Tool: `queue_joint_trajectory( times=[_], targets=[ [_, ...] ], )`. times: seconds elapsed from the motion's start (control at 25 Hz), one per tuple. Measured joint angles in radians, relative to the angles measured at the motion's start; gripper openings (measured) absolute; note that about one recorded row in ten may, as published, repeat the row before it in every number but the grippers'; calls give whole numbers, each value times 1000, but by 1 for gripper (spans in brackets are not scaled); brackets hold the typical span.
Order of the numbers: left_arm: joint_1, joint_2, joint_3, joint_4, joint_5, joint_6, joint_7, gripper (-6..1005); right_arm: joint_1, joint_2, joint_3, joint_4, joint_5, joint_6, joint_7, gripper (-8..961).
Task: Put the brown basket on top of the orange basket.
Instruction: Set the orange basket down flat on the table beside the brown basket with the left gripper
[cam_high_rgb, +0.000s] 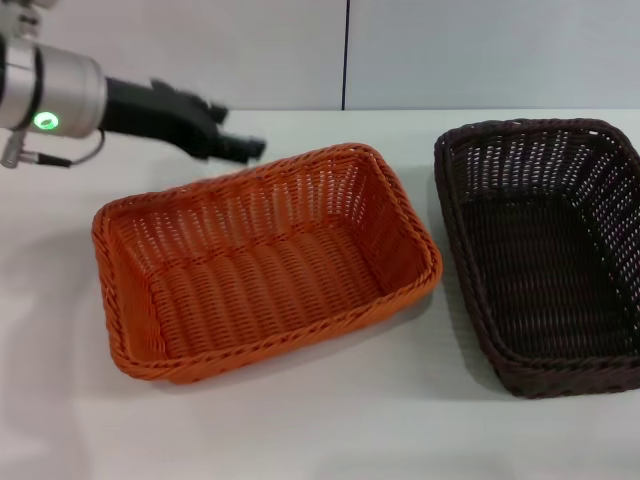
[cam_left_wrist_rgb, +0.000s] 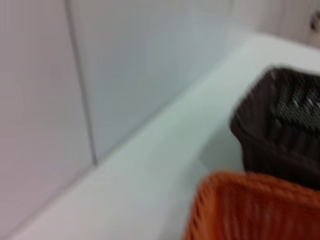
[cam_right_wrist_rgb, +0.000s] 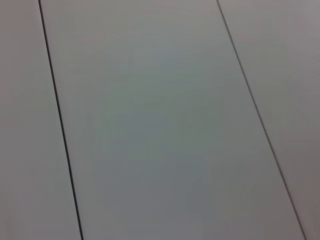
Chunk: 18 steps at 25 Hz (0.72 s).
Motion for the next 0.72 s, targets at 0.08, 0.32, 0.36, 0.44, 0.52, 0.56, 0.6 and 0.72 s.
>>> queue_joint_trajectory(
  times=[0.08,0.32,0.36,0.44,0.52,0.56,0.6,0.72],
  targets=[
    [40,0,3,37,-75,-30,7,621,0,0,0,0,0,1,0,584],
    [226,0,4,112,-430,-66,72,777,-1,0,0,0,0,1,0,584],
    [226,0,4,112,-430,-66,72,804,-1,0,0,0,0,1,0,584],
    [263,0,5,110,-495,-64,92,859,-1,0,0,-2,0,1,0,584],
    [354,0,10,71,-673,-47,149,855,-1,0,0,-2,0,1,0,583],
    [415,1,10,31,-789,-18,188,852,1,0,0,-3,0,1,0,583],
    [415,1,10,31,-789,-18,188,850,3,0,0,-5,0,1,0,583],
    [513,3,5,-35,-928,44,237,844,9,0,0,-9,0,1,0,583]
  ],
)
